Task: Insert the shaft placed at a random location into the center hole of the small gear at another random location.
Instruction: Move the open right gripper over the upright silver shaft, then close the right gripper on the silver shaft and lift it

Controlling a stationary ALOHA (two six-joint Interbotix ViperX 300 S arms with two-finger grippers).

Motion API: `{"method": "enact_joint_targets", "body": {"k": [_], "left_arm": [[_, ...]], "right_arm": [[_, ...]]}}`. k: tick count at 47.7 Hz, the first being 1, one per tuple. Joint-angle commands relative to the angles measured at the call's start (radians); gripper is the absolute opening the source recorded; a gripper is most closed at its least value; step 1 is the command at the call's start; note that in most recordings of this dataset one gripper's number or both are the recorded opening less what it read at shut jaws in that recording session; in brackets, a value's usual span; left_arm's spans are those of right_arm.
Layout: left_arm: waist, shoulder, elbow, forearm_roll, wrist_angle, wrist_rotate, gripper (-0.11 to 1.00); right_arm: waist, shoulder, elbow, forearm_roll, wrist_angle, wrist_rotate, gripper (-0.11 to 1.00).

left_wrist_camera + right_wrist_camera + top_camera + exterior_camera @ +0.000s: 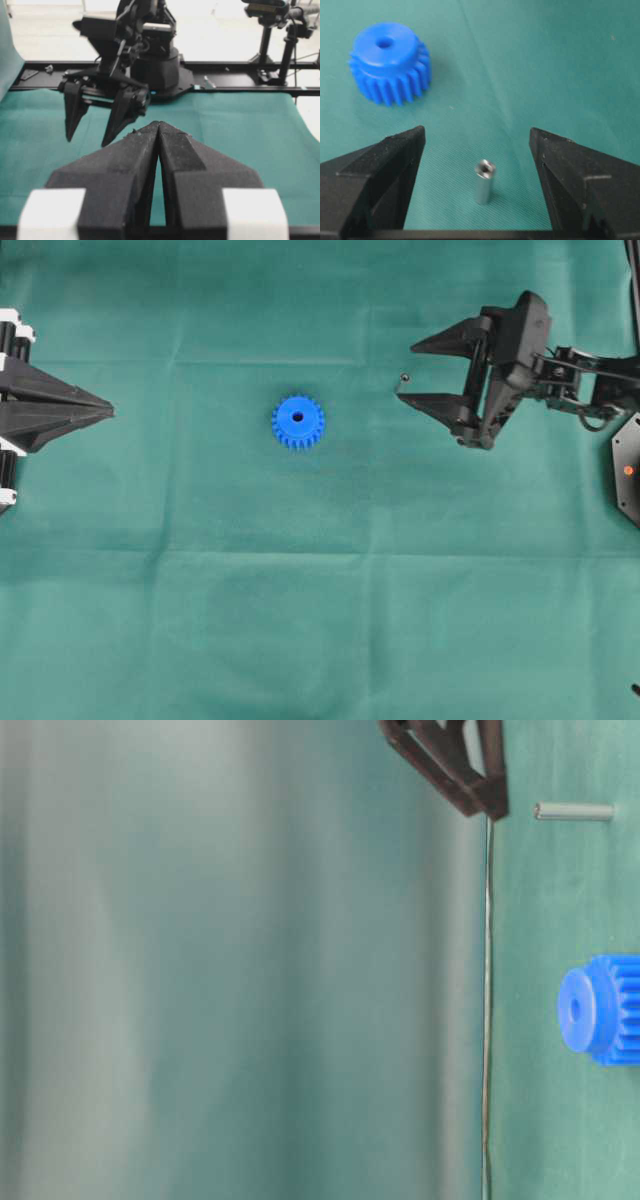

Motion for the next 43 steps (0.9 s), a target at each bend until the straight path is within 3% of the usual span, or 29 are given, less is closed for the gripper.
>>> {"method": "enact_joint_targets", "body": {"k": [1,13,28,32,40,43], "left_arm": [[-0.002,0.009,-0.023,0.003,-0.003,-0.003,0.0],[-0.002,0.009,-0.023,0.002,0.003,-0.003,0.0],[-0.002,0.009,-0.021,0.003,0.008,-0.005,0.0],[-0.002,0.009,-0.021,0.002,0.011,-0.006,0.0],[-0.002,0.009,-0.023,0.002,0.026,-0.009,0.0],[-0.002,0.009,-0.021,0.003,0.026,-0.009,0.0]], "right_arm": [[-0.015,0.025,-0.018,0.006,-0.034,-0.015,0.86],[-0.026,0.107,-0.028,0.029,-0.066,-0.015,0.86],[-0.026,0.121,-0.035,0.023,-0.063,-0.014,0.82],[-0.025,0.121,-0.037,0.02,-0.061,-0.014,0.7],[-0.025,0.121,-0.037,0.015,-0.044,-0.014,0.25],[-0.023,0.121,-0.037,0.014,-0.044,-0.014,0.13]]}}
